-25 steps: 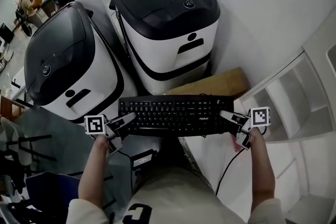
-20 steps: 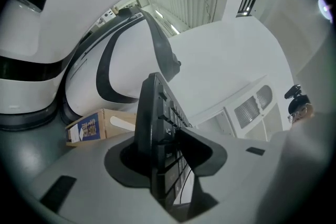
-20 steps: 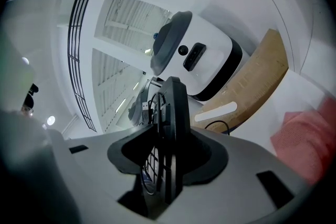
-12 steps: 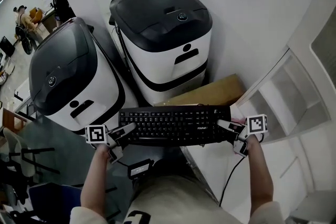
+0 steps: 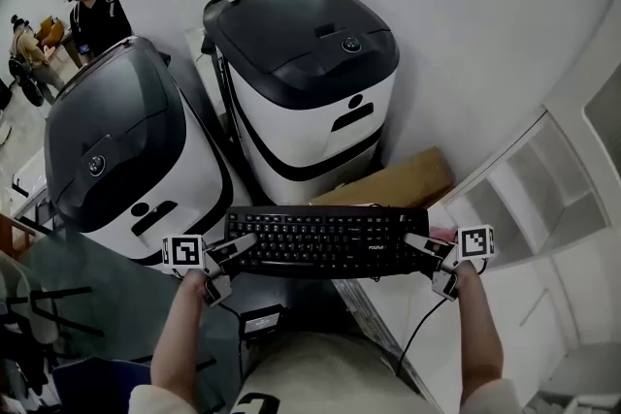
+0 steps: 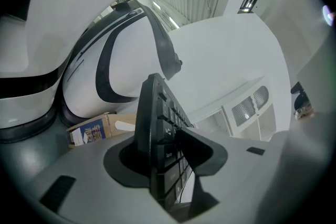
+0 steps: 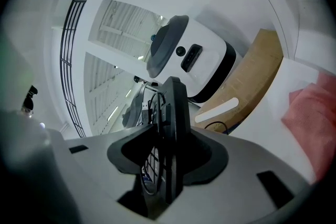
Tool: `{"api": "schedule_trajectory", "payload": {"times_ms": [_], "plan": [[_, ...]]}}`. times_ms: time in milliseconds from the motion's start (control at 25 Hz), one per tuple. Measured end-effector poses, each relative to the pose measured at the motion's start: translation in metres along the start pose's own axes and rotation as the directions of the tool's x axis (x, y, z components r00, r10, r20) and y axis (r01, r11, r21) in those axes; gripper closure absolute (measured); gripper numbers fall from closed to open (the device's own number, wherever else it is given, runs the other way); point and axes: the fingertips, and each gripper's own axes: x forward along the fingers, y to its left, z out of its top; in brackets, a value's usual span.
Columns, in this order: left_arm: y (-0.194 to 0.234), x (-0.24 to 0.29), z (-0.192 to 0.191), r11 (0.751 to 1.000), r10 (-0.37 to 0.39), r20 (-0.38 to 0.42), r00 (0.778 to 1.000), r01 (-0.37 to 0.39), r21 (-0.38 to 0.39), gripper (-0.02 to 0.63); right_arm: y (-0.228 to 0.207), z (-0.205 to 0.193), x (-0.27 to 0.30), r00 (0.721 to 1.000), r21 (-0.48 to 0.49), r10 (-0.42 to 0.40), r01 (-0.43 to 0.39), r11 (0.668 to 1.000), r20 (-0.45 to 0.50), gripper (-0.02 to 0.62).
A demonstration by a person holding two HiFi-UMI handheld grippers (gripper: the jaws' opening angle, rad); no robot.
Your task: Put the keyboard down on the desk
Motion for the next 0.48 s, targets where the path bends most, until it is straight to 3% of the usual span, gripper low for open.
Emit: {"api": "schedule_trajectory", "payload": {"times_ms": [160, 480], "plan": [[0.022, -0.008, 0.007, 0.999, 0.044, -0.03, 0.999, -0.044, -0.002, 0.421, 0.013, -0.005, 0.019, 0.998, 0.024, 0.051, -0.051, 0.998, 0.026, 0.417], [0.016, 0.009, 0.016, 0.998, -0.051, -0.078, 0.996, 0.048, -0.03, 0.419, 0.017, -0.013, 0.006, 0.996, 0.031, -0.004, 0.001, 1.0, 0.091, 0.417]]}}
